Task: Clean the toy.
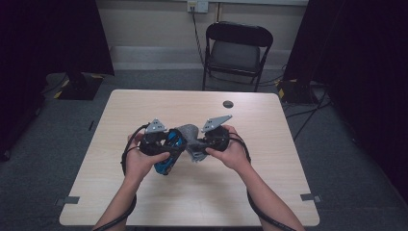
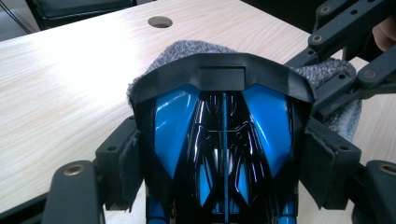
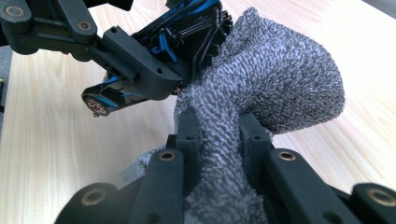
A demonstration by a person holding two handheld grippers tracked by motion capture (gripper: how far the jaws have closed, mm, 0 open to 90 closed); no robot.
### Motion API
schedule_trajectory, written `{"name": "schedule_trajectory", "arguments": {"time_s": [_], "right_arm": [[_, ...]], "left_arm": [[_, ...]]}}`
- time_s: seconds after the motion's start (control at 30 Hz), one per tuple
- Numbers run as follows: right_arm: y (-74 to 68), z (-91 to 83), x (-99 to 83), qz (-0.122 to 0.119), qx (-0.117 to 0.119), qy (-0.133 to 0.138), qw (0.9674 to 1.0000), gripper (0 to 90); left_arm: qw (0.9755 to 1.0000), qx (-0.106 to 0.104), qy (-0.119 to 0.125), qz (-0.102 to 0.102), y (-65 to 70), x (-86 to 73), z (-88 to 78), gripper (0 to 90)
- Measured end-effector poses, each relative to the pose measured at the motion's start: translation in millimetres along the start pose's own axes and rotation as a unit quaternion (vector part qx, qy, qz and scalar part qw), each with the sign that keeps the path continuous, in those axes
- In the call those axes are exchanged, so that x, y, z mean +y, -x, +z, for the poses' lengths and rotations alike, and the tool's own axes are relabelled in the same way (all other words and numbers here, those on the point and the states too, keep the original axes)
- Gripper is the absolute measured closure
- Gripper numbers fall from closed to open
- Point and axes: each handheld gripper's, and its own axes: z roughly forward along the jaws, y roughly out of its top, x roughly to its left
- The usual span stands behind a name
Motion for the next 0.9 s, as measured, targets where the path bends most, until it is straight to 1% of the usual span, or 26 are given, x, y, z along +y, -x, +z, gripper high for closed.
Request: {"name": "schedule_trajectory", "arguments": {"time_s": [0.23, 0.27, 0.4, 0.43, 0.5, 0.57, 0.63, 0.73, 0.9], "right_arm": [[-2.8, 5.1, -1.2, 0.005, 0.006, 0.001, 1.0000, 74.9], [-3.7, 6.9, -1.3, 0.005, 0.007, -0.002, 1.0000, 74.9], [-5.7, 10.3, -2.3, 0.005, 0.013, -0.001, 0.9999, 74.9], [-5.9, 12.2, -3.7, 0.009, 0.018, 0.003, 0.9998, 74.9], [-7.0, 14.5, -4.5, 0.011, 0.021, 0.003, 0.9997, 74.9], [-8.0, 15.8, -4.6, 0.011, 0.024, 0.002, 0.9997, 74.9], [-11.2, 19.4, -4.2, 0.008, 0.028, 0.004, 0.9996, 74.9], [-13.3, 22.6, -4.8, 0.009, 0.033, 0.003, 0.9994, 74.9], [-20.7, 30.5, -4.8, -0.002, 0.044, -0.008, 0.9990, 74.9]], "left_arm": [[1.0000, 0.005, 0.004, 0.002, 0.0, 0.7, -1.2, 25.5], [1.0000, 0.005, 0.004, 0.000, -0.2, 0.9, -1.4, 25.5], [1.0000, 0.006, 0.003, 0.002, -0.3, 1.3, -1.7, 25.5], [1.0000, 0.006, 0.004, 0.000, -0.9, 0.8, -2.0, 25.5], [1.0000, 0.007, 0.005, -0.002, -1.2, 0.8, -2.3, 25.5], [1.0000, 0.007, 0.006, -0.001, -1.1, 1.1, -2.5, 25.5], [0.9999, 0.008, 0.006, 0.000, -1.4, 1.4, -3.2, 25.5], [0.9999, 0.008, 0.009, -0.005, -2.8, 0.8, -3.8, 25.5], [0.9998, 0.007, 0.015, -0.004, -1.7, 2.7, -5.2, 25.5]]}}
